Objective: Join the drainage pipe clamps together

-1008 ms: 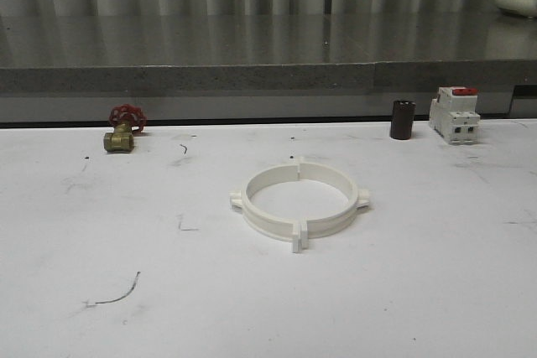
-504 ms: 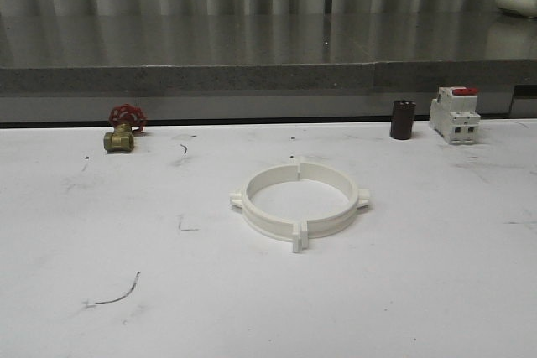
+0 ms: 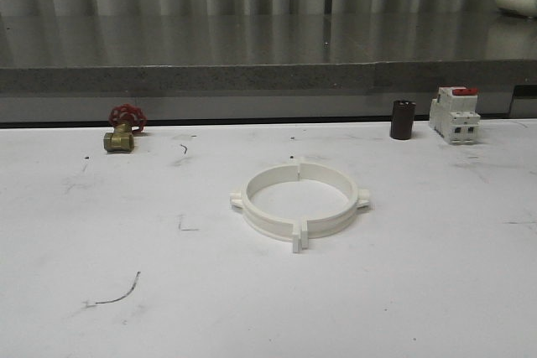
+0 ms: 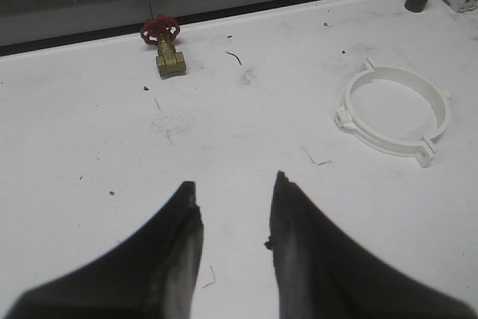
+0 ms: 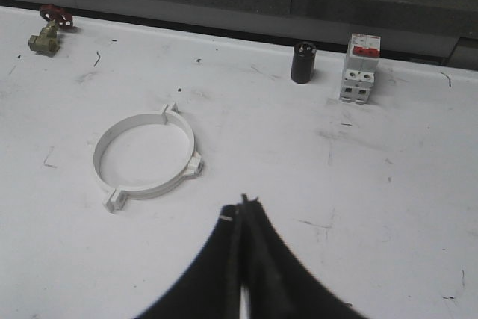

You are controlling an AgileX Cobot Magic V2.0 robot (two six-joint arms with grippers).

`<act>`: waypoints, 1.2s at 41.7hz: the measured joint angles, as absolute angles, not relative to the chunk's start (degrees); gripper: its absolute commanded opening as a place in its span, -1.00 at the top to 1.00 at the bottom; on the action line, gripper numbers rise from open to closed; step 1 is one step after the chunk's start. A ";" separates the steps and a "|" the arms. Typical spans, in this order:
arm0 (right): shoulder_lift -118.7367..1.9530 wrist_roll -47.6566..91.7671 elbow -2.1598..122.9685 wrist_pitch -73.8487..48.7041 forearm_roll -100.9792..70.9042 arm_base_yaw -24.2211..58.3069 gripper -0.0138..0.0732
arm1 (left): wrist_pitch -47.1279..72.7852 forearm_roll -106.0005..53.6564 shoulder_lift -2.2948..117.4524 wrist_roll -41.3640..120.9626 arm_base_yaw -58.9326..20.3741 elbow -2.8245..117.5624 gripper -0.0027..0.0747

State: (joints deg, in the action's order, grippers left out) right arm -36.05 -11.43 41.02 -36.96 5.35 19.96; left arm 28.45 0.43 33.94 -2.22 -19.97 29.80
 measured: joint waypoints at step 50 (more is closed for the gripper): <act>-36.05 -11.43 41.02 -36.87 5.35 19.96 0.95 | 16.95 1.87 3.34 -2.17 3.26 5.33 0.98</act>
State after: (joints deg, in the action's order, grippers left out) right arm -36.05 -11.43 41.02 -36.87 5.35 19.96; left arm 16.95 1.87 3.34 -2.17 3.26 5.33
